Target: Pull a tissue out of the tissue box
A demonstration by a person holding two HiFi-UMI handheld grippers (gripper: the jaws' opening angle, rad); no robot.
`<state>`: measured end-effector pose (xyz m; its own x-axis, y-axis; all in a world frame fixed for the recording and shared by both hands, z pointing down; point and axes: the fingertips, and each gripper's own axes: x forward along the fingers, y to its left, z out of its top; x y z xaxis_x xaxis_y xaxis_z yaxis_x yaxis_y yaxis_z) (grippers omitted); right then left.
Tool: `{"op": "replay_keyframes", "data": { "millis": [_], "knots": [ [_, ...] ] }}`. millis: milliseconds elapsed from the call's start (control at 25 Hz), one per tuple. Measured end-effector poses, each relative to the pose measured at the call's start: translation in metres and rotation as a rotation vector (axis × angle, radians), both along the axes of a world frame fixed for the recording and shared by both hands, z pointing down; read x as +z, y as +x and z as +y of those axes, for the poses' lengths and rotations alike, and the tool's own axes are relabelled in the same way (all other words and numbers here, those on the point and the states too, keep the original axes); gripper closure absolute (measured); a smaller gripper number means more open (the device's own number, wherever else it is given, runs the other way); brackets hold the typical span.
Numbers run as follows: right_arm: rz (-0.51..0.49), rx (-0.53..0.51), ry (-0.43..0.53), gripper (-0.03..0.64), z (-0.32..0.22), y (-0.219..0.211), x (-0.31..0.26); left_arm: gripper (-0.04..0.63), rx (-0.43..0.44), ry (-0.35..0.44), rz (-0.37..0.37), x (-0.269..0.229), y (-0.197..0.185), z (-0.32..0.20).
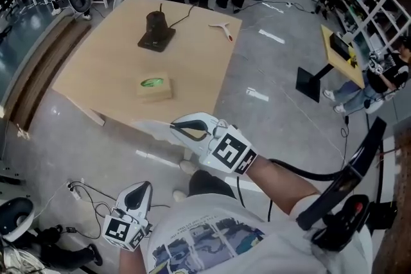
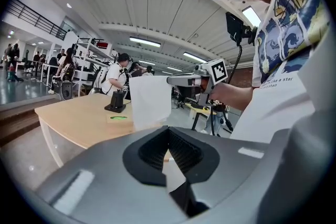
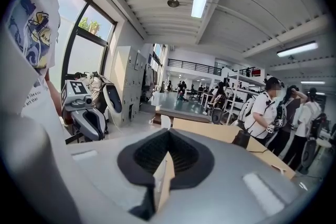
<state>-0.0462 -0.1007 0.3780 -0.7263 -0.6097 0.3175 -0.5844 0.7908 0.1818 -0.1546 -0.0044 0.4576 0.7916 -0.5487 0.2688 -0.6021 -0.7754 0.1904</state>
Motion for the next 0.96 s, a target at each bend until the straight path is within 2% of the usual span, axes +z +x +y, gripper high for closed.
{"op": "replay_keyframes", "data": {
  "millis": [360,960],
  "knots": [
    [-0.016,0.013,0.005,0.614,0.006,0.004,-0.008,0.594,0.03,0.0,0.011,-0.001,0.004,-0.004],
    [-0.014,0.007,0.026,0.614,0.007,0.0,-0.017,0.594,0.023,-0.007,0.013,0.005,0.0,-0.009]
  ]
}}
